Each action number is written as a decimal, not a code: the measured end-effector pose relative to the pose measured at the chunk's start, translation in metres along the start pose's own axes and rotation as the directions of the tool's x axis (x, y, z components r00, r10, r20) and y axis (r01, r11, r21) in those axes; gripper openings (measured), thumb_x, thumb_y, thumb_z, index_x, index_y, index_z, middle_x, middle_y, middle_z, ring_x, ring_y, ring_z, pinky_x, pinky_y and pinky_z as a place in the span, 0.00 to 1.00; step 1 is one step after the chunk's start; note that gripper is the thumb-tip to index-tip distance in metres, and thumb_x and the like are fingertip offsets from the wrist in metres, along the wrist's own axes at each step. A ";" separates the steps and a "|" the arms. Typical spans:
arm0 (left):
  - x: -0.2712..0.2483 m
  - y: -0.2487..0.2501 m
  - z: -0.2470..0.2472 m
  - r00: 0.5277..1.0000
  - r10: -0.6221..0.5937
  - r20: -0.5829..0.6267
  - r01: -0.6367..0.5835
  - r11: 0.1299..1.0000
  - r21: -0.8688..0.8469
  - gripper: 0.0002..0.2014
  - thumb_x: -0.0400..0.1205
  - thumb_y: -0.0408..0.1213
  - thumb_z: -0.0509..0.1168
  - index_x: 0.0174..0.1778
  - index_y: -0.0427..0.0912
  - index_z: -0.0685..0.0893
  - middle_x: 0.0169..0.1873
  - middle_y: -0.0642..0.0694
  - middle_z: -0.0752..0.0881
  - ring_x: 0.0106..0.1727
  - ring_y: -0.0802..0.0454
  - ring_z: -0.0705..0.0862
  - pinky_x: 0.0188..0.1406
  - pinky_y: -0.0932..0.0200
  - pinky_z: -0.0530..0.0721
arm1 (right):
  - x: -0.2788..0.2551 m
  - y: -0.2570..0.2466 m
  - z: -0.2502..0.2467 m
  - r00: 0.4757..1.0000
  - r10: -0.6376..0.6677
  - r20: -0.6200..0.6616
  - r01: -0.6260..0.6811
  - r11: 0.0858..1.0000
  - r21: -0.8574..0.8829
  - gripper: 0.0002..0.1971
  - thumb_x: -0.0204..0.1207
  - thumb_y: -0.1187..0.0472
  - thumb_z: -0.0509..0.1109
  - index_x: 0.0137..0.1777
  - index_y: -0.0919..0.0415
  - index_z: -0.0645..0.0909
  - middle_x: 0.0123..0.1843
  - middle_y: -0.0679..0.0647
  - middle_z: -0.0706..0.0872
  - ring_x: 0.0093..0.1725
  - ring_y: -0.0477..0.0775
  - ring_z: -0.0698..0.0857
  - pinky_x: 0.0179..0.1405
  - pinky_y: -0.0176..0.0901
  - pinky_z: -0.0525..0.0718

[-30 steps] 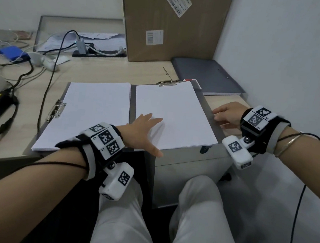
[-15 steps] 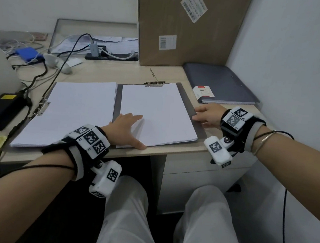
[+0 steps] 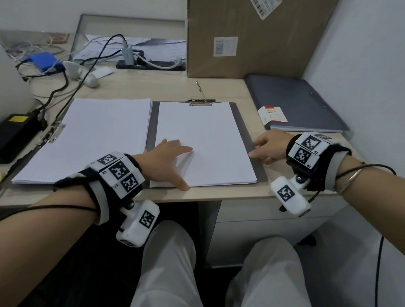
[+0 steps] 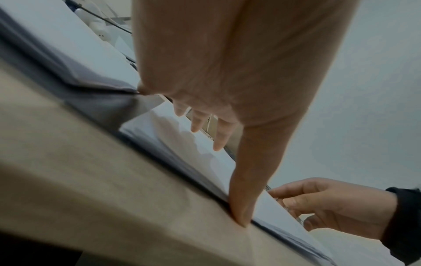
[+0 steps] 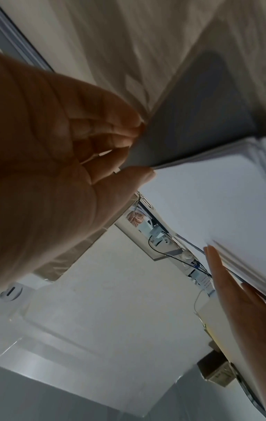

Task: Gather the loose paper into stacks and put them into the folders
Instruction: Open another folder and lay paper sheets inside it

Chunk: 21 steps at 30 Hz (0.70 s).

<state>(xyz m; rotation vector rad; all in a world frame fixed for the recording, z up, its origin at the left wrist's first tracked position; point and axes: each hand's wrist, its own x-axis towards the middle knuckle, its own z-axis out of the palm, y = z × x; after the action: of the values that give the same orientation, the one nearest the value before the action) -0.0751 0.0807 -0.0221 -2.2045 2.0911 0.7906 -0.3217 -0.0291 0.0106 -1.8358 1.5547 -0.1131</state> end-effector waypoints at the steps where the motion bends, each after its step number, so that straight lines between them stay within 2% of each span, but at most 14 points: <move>1: -0.001 0.002 0.000 1.000 0.013 0.012 -0.012 1.000 -0.016 0.53 0.65 0.60 0.76 0.83 0.60 0.54 0.84 0.54 0.50 0.85 0.50 0.40 0.81 0.33 0.50 | -0.001 -0.001 0.000 1.000 0.002 0.006 -0.002 1.000 -0.013 0.24 0.76 0.64 0.71 0.69 0.76 0.74 0.65 0.74 0.81 0.43 0.57 0.80 0.36 0.38 0.80; 3: -0.004 0.006 -0.001 0.998 0.058 0.028 -0.057 0.998 -0.037 0.50 0.68 0.56 0.76 0.83 0.61 0.53 0.84 0.55 0.48 0.85 0.52 0.39 0.81 0.34 0.47 | -0.003 -0.001 0.000 1.000 0.005 0.012 -0.005 1.000 -0.025 0.23 0.76 0.64 0.71 0.68 0.76 0.75 0.65 0.74 0.82 0.42 0.57 0.80 0.34 0.37 0.78; 7: -0.002 0.021 0.003 0.994 0.113 0.010 -0.112 0.993 -0.038 0.50 0.68 0.60 0.75 0.82 0.61 0.55 0.84 0.56 0.49 0.85 0.53 0.39 0.81 0.31 0.44 | -0.004 0.002 0.001 1.000 0.012 0.007 -0.012 1.000 0.024 0.20 0.75 0.66 0.71 0.65 0.77 0.78 0.62 0.73 0.84 0.43 0.56 0.82 0.36 0.36 0.84; 9: 0.000 0.026 0.006 0.994 0.112 -0.009 -0.112 0.993 -0.022 0.47 0.70 0.58 0.75 0.82 0.62 0.56 0.84 0.57 0.50 0.85 0.54 0.39 0.80 0.30 0.41 | -0.006 0.002 0.001 1.000 0.013 0.007 -0.014 0.998 0.059 0.17 0.76 0.66 0.71 0.62 0.75 0.80 0.55 0.70 0.87 0.42 0.56 0.82 0.38 0.36 0.86; 11: 0.002 0.029 0.007 0.993 0.115 -0.017 -0.116 0.993 -0.018 0.45 0.70 0.56 0.75 0.81 0.63 0.59 0.84 0.57 0.51 0.85 0.54 0.41 0.80 0.29 0.41 | -0.009 0.003 0.001 1.000 0.016 0.015 -0.017 0.998 0.067 0.18 0.76 0.66 0.71 0.63 0.76 0.80 0.47 0.66 0.84 0.42 0.57 0.82 0.43 0.40 0.86; 13: 0.003 0.028 0.007 0.994 0.109 -0.017 -0.109 0.994 -0.021 0.42 0.70 0.57 0.75 0.79 0.64 0.61 0.84 0.57 0.53 0.85 0.54 0.42 0.80 0.29 0.41 | -0.012 0.004 0.001 1.000 0.019 0.016 -0.020 0.998 0.058 0.20 0.76 0.66 0.71 0.65 0.78 0.77 0.46 0.65 0.82 0.42 0.57 0.81 0.40 0.40 0.83; 15: 0.001 0.025 0.006 0.996 0.091 -0.010 -0.091 0.996 -0.016 0.42 0.70 0.58 0.74 0.79 0.65 0.62 0.84 0.57 0.52 0.86 0.52 0.42 0.80 0.29 0.42 | -0.013 0.004 0.002 1.000 0.012 0.008 -0.012 0.999 0.037 0.20 0.76 0.65 0.71 0.66 0.74 0.78 0.50 0.66 0.84 0.40 0.55 0.80 0.38 0.39 0.82; 18: -0.004 0.019 0.002 0.998 0.061 -0.007 -0.062 0.997 -0.038 0.46 0.69 0.61 0.73 0.81 0.62 0.58 0.85 0.54 0.48 0.86 0.50 0.40 0.81 0.31 0.45 | -0.011 0.006 0.001 0.996 -0.028 -0.085 0.025 0.999 -0.044 0.22 0.75 0.61 0.73 0.69 0.63 0.78 0.65 0.60 0.84 0.51 0.55 0.84 0.58 0.47 0.83; 20: -0.008 0.014 -0.001 0.996 0.010 -0.089 -0.024 0.988 -0.150 0.43 0.73 0.59 0.71 0.82 0.57 0.59 0.85 0.48 0.49 0.86 0.50 0.45 0.83 0.37 0.50 | -0.009 0.006 0.004 0.992 -0.045 -0.117 0.051 0.997 0.049 0.25 0.75 0.62 0.73 0.72 0.63 0.75 0.67 0.59 0.82 0.57 0.56 0.85 0.66 0.48 0.81; 21: -0.009 0.012 -0.003 0.990 -0.023 -0.139 -0.008 0.976 -0.216 0.41 0.75 0.57 0.70 0.82 0.54 0.60 0.85 0.46 0.51 0.85 0.50 0.49 0.83 0.42 0.52 | -0.007 0.005 0.006 0.992 -0.052 -0.115 0.063 0.994 0.089 0.26 0.75 0.63 0.72 0.72 0.67 0.74 0.69 0.62 0.81 0.61 0.59 0.84 0.69 0.52 0.79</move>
<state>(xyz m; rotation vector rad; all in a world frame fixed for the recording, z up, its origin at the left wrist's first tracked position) -0.0851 0.0869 -0.0126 -2.4439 2.1502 0.9292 -0.3248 -0.0199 0.0060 -1.8286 1.5459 -0.3154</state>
